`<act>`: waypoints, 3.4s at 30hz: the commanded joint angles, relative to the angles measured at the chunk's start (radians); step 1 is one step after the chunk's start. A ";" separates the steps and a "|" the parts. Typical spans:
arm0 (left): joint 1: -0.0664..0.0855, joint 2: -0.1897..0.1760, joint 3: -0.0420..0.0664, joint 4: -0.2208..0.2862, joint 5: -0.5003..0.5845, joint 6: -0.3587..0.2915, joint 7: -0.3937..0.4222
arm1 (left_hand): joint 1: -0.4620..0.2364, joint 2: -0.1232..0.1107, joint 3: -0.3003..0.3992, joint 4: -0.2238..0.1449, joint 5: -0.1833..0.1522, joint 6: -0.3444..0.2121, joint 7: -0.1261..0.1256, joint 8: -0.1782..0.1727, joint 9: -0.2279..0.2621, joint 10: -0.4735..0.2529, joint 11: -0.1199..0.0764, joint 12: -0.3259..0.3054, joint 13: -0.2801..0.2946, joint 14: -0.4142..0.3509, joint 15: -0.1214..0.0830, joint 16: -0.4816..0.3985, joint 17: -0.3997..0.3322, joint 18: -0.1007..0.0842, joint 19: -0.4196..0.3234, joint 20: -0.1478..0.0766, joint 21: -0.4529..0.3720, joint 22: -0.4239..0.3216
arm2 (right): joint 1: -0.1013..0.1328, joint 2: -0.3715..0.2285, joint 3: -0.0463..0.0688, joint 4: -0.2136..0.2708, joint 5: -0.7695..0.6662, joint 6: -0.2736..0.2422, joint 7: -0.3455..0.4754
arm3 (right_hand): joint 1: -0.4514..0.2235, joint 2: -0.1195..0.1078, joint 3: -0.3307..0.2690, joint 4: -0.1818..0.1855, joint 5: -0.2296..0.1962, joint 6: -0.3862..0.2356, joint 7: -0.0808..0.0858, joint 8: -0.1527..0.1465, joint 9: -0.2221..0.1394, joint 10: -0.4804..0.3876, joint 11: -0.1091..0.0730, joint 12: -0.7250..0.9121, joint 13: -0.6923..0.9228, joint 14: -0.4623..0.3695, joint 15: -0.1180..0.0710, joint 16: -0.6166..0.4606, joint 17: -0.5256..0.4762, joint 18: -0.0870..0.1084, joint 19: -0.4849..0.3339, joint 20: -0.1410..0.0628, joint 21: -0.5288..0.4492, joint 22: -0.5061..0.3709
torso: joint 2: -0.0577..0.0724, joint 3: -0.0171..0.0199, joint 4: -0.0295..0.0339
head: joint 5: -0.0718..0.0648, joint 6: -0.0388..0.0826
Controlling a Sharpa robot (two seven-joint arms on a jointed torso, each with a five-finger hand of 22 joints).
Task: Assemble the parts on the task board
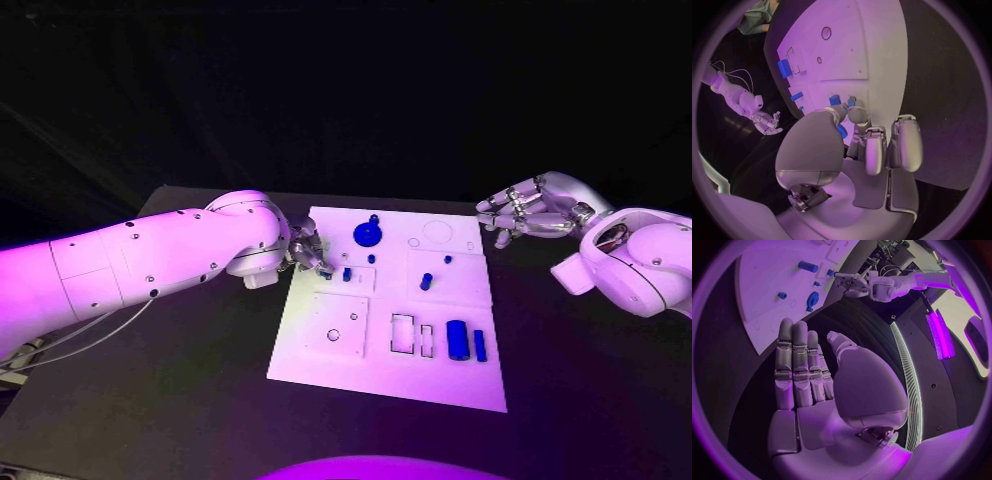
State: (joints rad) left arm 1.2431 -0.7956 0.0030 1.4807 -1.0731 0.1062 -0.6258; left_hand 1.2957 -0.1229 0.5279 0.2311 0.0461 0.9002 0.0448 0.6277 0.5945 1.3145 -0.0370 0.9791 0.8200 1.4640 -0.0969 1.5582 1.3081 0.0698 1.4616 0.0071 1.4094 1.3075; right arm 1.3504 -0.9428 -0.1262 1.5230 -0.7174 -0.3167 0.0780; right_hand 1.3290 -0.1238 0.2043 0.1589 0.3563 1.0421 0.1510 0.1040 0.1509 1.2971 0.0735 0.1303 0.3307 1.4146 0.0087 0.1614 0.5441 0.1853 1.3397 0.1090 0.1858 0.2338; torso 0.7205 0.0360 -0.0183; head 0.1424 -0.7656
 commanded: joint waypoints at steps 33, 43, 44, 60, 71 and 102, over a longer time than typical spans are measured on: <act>0.141 0.244 -0.028 -0.438 0.255 0.717 0.014 | -0.002 -0.029 0.200 -0.178 0.004 0.000 0.005 -0.001 0.009 0.004 0.008 -0.034 -0.031 0.102 0.010 0.002 0.247 -0.010 -0.008 0.007 -0.015 -0.001 | -0.001 0.016 0.000 -0.011 0.006 0.007 0.008 | -0.009 -0.002 -0.001 0.009 0.007 -0.009 0.001 0.001 0.002 -0.006 -0.001 0.006 0.002 -0.009 0.000 -0.005 0.002 -0.003 -0.001 0.003 -0.005 -0.002 | 0.003 -0.0011 -0.0019 | 0.004 -0.006; 0.141 0.272 -0.030 -0.472 0.140 0.656 0.063 | -0.002 -0.029 0.201 -0.180 0.004 0.001 0.005 -0.002 0.009 0.005 0.009 -0.034 -0.031 0.102 0.011 0.002 0.248 -0.010 -0.006 0.007 -0.012 0.003 | -0.003 0.017 0.000 -0.012 0.007 0.004 0.010 | -0.009 -0.002 -0.001 0.009 0.007 -0.009 0.001 0.001 0.002 -0.006 -0.001 0.006 0.002 -0.009 0.000 -0.005 0.002 -0.003 -0.001 0.003 -0.005 -0.002 | 0.001 -0.0013 0.0003 | 0.002 -0.010; 0.141 0.274 -0.031 -0.473 0.129 0.651 0.067 | -0.002 -0.030 0.201 -0.182 0.004 0.002 0.006 -0.002 0.009 0.006 0.009 -0.033 -0.029 0.102 0.011 0.002 0.248 -0.010 -0.006 0.007 -0.012 0.003 | -0.003 0.018 0.000 -0.012 0.007 0.004 0.010 | -0.009 -0.002 -0.001 0.009 0.007 -0.009 0.001 0.001 0.002 -0.006 -0.001 0.006 0.002 -0.009 0.000 -0.005 0.002 -0.003 -0.001 0.003 -0.005 -0.002 | 0.001 -0.0015 0.0008 | 0.001 -0.012; 0.130 0.291 -0.039 -0.438 -0.056 0.571 0.128 | -0.003 -0.031 0.202 -0.185 0.004 0.004 0.006 -0.004 0.009 0.010 0.009 -0.032 -0.028 0.102 0.011 0.002 0.248 -0.011 -0.004 0.007 -0.009 0.008 | -0.005 0.020 0.000 -0.013 0.008 0.006 0.012 | -0.009 -0.002 -0.001 0.009 0.008 -0.009 0.001 0.001 0.002 -0.006 -0.001 0.007 0.003 -0.009 0.000 -0.005 0.003 -0.003 -0.001 0.003 -0.005 -0.002 | 0.002 -0.0010 0.0005 | 0.005 -0.016; 0.121 0.300 -0.040 -0.441 -0.093 0.572 0.132 | -0.004 -0.032 0.203 -0.186 0.004 0.004 0.006 -0.004 0.009 0.013 0.009 -0.027 -0.022 0.102 0.011 0.002 0.248 -0.011 -0.004 0.007 -0.009 0.008 | -0.006 0.021 0.000 -0.013 0.008 0.007 0.012 | -0.009 -0.002 -0.001 0.009 0.008 -0.009 0.001 0.001 0.002 -0.006 -0.001 0.007 0.003 -0.009 0.000 -0.005 0.003 -0.003 -0.001 0.003 -0.005 -0.002 | 0.001 -0.0005 -0.0002 | 0.005 -0.019; 0.120 0.298 -0.041 -0.441 -0.090 0.651 0.141 | -0.005 -0.033 0.203 -0.190 0.004 0.005 0.006 -0.007 0.009 0.014 0.009 -0.029 -0.024 0.102 0.012 0.002 0.248 -0.012 -0.003 0.007 -0.008 0.010 | -0.006 0.024 0.000 -0.014 0.008 0.012 0.011 | -0.009 -0.002 -0.001 0.009 0.008 -0.009 0.001 0.001 0.002 -0.006 -0.001 0.007 0.003 -0.009 0.000 -0.005 0.003 -0.003 -0.001 0.003 -0.005 -0.002 | 0.000 -0.0005 0.0007 | 0.005 -0.024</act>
State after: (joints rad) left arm 1.3646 -0.4972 -0.0368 1.0386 -1.1566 0.7259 -0.4918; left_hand 1.2838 -0.1553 0.5756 0.1992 0.0462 0.8971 0.0520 0.6178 0.6024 1.3195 -0.0279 0.9487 0.7960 1.4677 -0.0932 1.5582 1.3074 0.0697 1.4579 0.0107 1.3978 1.3075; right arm 1.3451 -0.9196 -0.1262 1.5100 -0.7099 -0.3152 0.0821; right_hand 1.3291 -0.1238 0.2017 0.1614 0.3598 1.0390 0.1541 0.1040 0.1519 1.2972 0.0734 0.1303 0.3327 1.4146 0.0087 0.1614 0.5459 0.1853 1.3397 0.1090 0.1858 0.2323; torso 0.7212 0.0354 -0.0183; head 0.1484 -0.7891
